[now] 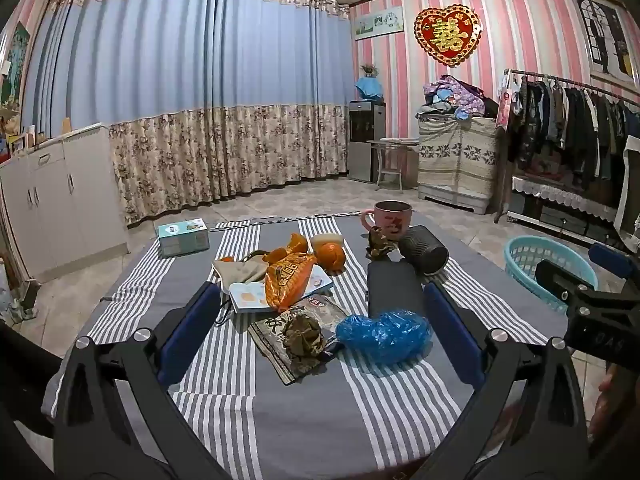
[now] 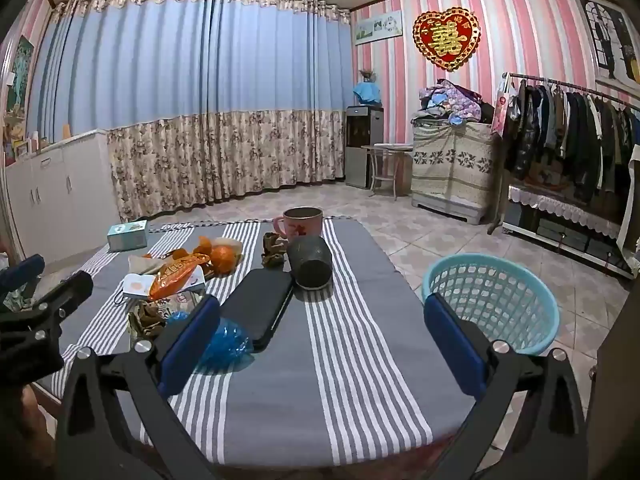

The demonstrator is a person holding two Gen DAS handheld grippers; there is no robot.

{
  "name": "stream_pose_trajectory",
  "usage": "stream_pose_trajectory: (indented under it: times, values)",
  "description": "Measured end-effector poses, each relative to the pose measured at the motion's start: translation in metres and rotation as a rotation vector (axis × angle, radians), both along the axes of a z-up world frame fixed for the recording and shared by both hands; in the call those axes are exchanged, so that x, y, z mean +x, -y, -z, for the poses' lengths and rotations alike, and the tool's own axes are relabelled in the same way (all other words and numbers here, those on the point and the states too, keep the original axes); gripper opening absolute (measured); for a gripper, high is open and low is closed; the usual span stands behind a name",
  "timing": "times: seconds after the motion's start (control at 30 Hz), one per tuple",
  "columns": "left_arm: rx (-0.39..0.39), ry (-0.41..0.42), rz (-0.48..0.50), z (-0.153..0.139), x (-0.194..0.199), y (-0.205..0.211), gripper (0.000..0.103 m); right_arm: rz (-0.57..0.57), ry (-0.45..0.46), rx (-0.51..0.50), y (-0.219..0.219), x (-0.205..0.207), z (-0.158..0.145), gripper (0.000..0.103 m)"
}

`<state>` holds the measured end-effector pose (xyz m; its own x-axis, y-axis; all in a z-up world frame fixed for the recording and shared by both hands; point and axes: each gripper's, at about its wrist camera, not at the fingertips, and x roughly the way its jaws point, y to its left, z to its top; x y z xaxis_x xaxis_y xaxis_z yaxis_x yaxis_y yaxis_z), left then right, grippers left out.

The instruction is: Collect trash

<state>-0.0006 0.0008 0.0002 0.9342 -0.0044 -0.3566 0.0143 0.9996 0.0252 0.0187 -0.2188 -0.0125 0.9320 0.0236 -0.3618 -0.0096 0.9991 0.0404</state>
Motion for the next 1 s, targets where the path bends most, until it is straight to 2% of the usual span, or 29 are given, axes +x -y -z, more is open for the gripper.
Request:
stream_pose_trajectory:
  times: [0.57,0.6,0.9,1.0]
  values:
    - [-0.006,-0.001,-0.002,0.0,0.002,-0.001,0.098,0.01,-0.012,-0.014,-0.002,0.005,0.005,0.099]
    - [-0.004,0.002,-0.002,-0.01,-0.001,-0.006,0.098,0.011,-0.013,-0.014,-0.002,0.006,0.005,0.099]
    - [-0.009,-0.005,-0.005,-0.018,-0.007,-0.028,0.098,0.011,-0.012,-0.013,0.004,0.004,0.005,0.099]
    - [-0.011,-0.005,0.0,-0.004,0.002,-0.015,0.098,0.012,-0.012,-0.014,0.004,0.004,0.005,0.099]
